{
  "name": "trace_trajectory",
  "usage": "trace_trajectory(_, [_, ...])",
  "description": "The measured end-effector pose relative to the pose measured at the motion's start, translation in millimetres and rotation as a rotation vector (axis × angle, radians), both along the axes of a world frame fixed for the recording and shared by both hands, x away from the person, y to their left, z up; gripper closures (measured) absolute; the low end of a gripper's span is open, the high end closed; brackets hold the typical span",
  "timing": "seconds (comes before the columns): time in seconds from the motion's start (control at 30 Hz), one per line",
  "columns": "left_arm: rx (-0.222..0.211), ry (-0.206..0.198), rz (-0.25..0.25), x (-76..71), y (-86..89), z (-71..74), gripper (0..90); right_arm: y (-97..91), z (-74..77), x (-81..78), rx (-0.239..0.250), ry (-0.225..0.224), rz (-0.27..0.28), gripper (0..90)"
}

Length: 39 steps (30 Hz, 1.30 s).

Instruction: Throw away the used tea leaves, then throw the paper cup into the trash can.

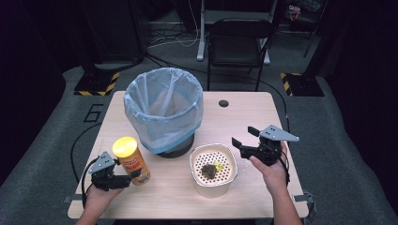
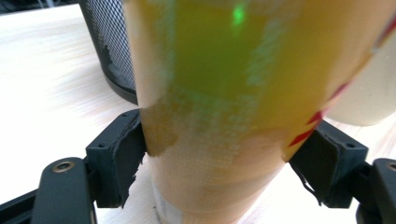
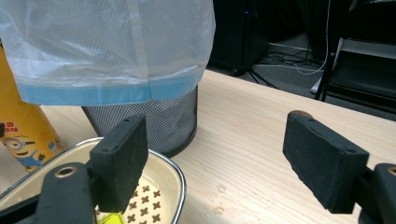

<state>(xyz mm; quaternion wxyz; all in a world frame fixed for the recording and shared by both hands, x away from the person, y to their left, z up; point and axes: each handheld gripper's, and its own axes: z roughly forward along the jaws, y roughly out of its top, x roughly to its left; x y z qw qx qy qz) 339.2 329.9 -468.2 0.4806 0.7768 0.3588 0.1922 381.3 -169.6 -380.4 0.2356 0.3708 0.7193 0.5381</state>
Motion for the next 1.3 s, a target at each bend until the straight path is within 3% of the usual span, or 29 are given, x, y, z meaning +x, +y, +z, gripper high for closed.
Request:
trace_trajectory(0.2, [0.026,-0.001,-0.007,-3.8,-2.4,2.9,23.8,0.1,-0.8,-0.1,-0.001,0.0,-0.007,22.1])
trace_trajectory(0.3, [0.025,-0.008,-0.018,-6.7,-1.2,9.5,23.9,-1.3,-1.8,0.2,0.005,0.007,-0.013,22.3])
trace_trajectory(0.33, [0.004,0.004,-0.007,-8.1,-1.9,10.6,23.9,-1.9,-2.0,0.4,0.004,0.005,-0.015,22.4])
trace_trajectory(0.53, [0.004,0.028,-0.011,-11.2,0.3,23.5,24.0,-3.4,-4.0,1.6,0.004,0.014,-0.015,22.5])
trace_trajectory(0.67, [-0.004,0.022,-0.012,-12.1,2.9,32.2,24.0,-4.8,-4.8,2.5,0.006,0.011,-0.018,22.7])
trace_trajectory(0.77, [-0.031,0.022,-0.005,-13.3,4.3,47.1,24.0,-5.0,-5.3,1.5,0.014,0.024,-0.025,22.9])
trace_trajectory(1.0, [-0.023,0.032,-0.014,-11.6,5.1,70.5,24.0,-8.0,-6.6,2.6,0.01,0.019,-0.028,23.2])
trace_trajectory(1.17, [-0.013,0.025,-0.012,-12.9,6.0,93.0,24.0,-7.9,-8.3,3.3,0.01,0.029,-0.027,23.4])
trace_trajectory(1.23, [-0.009,0.024,-0.012,-13.6,7.7,108.3,24.1,-8.1,-9.0,3.7,0.018,0.033,-0.029,23.5])
trace_trajectory(1.3, [-0.01,0.027,-0.013,-13.7,8.0,112.2,24.1,-8.2,-9.3,3.6,0.021,0.037,-0.03,23.5])
